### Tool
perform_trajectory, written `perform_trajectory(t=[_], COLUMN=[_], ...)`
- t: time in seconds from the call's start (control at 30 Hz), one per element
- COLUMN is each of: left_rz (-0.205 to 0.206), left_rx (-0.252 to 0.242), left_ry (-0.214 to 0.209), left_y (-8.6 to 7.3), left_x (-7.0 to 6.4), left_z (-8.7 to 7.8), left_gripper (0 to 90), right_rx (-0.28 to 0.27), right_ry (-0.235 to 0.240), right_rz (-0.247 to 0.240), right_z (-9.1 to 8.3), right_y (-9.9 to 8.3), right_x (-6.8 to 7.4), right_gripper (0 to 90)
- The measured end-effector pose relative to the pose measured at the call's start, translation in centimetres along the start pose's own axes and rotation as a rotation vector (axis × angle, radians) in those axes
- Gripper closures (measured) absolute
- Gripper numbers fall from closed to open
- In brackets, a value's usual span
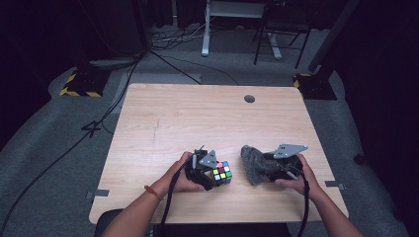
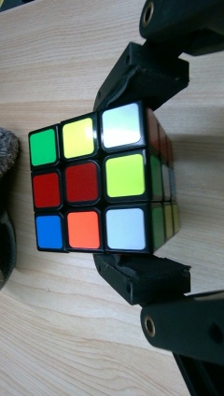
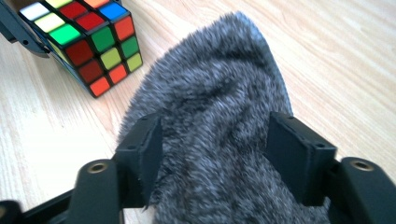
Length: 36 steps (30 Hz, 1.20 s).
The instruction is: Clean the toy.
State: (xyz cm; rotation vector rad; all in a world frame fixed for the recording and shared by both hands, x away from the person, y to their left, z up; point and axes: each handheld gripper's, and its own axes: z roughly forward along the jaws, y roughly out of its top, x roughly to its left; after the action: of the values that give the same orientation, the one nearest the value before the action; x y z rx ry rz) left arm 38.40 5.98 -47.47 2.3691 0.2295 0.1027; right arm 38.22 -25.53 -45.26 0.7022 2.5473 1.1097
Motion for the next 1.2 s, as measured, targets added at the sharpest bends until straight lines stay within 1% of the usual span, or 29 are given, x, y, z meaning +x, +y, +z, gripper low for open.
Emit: perform_trajectory(t=[0.03, 0.07, 0.1, 0.13, 0.17, 0.3, 0.33, 0.4, 0.43, 0.5, 0.57, 0.7, 0.77, 0.83, 0.9, 0.93, 0.97, 1.03, 1.1, 1.13, 1.17, 1.2], left_rz=[-0.004, -0.004, -0.003, -0.003, -0.002, -0.018, -0.040, -0.041, -0.050, -0.051, -0.065, -0.081, -0.088, -0.106, -0.116, -0.116, -0.128, -0.134, -0.131, -0.131, -0.144, -0.142], left_rx=[0.010, 0.010, 0.020, 0.025, 0.026, 0.016, 0.009, 0.006, 0.007, 0.012, 0.005, 0.019, 0.013, 0.007, -0.008, -0.020, -0.039, -0.065, -0.057, -0.050, -0.036, -0.025], left_ry=[0.004, 0.004, 0.013, 0.026, 0.028, 0.049, 0.048, 0.048, 0.059, 0.086, 0.097, 0.131, 0.134, 0.129, 0.114, 0.118, 0.119, 0.109, 0.136, 0.138, 0.142, 0.155], left_y=[-0.1, -0.1, -0.2, -0.2, -0.2, -0.5, -0.8, -1.0, -1.2, -1.4, -1.7, -2.2, -2.4, -2.5, -2.5, -2.5, -2.3, -2.1, -1.8, -1.7, -1.6, -1.6], left_x=[0.0, 0.0, 0.0, 0.0, 0.0, 0.3, 0.6, 0.9, 0.9, 1.1, 1.3, 1.8, 2.0, 2.0, 1.6, 1.4, 1.0, 0.4, -0.2, -0.5, -1.1, -1.4], left_z=[0.0, 0.0, 0.0, 0.1, 0.0, -0.6, -1.0, -1.2, -1.3, -1.6, -1.9, -2.3, -2.4, -2.5, -2.6, -2.7, -2.7, -2.6, -2.2, -2.0, -1.4, -1.0], left_gripper=[27.3, 26.4, 26.4, 24.8, 24.0, 22.3, 20.7, 20.5, 19.7, 19.6, 19.7, 19.7, 19.8, 19.9, 20.0, 19.8, 19.8, 18.4, 17.4, 16.1, 16.2, 16.1], right_rx=[-0.007, -0.025, -0.025, -0.033, -0.038, -0.043, -0.049, -0.048, -0.053, -0.052, -0.056, -0.052, -0.043, -0.042, -0.039, -0.039, -0.039, -0.037, -0.031, -0.030, -0.030, -0.030], right_ry=[0.000, 0.012, 0.012, 0.017, 0.024, 0.026, 0.029, 0.028, 0.031, 0.029, 0.034, 0.037, 0.035, 0.036, 0.031, 0.029, 0.029, 0.029, 0.026, 0.023, 0.022, 0.023], right_rz=[-0.006, -0.017, -0.017, -0.031, -0.038, -0.042, -0.042, -0.044, -0.048, -0.048, -0.048, -0.050, -0.052, -0.051, -0.054, -0.053, -0.053, -0.050, -0.052, -0.050, -0.049, -0.049], right_z=[0.0, -0.2, -0.2, -0.2, -0.2, -0.4, -0.4, -0.4, -0.5, -0.5, -0.6, -0.5, -0.3, -0.3, -0.3, -0.3, -0.3, -0.3, -0.1, -0.1, -0.1, -0.1], right_y=[0.1, 0.2, 0.2, 0.4, 0.4, 0.5, 0.6, 0.6, 0.7, 0.7, 0.7, 0.7, 0.7, 0.7, 0.6, 0.6, 0.6, 0.6, 0.6, 0.6, 0.6, 0.6], right_x=[0.1, 0.4, 0.4, 0.8, 0.9, 1.1, 1.2, 1.2, 1.3, 1.3, 1.4, 1.4, 1.4, 1.4, 1.4, 1.4, 1.4, 1.4, 1.3, 1.3, 1.3, 1.3], right_gripper=[36.1, 36.0, 36.0, 36.0, 36.0, 36.0, 35.9, 35.7, 35.7, 35.8, 35.8, 35.7, 35.6, 35.5, 35.4, 35.2, 35.2, 35.0, 34.7, 34.6, 34.5, 34.4])
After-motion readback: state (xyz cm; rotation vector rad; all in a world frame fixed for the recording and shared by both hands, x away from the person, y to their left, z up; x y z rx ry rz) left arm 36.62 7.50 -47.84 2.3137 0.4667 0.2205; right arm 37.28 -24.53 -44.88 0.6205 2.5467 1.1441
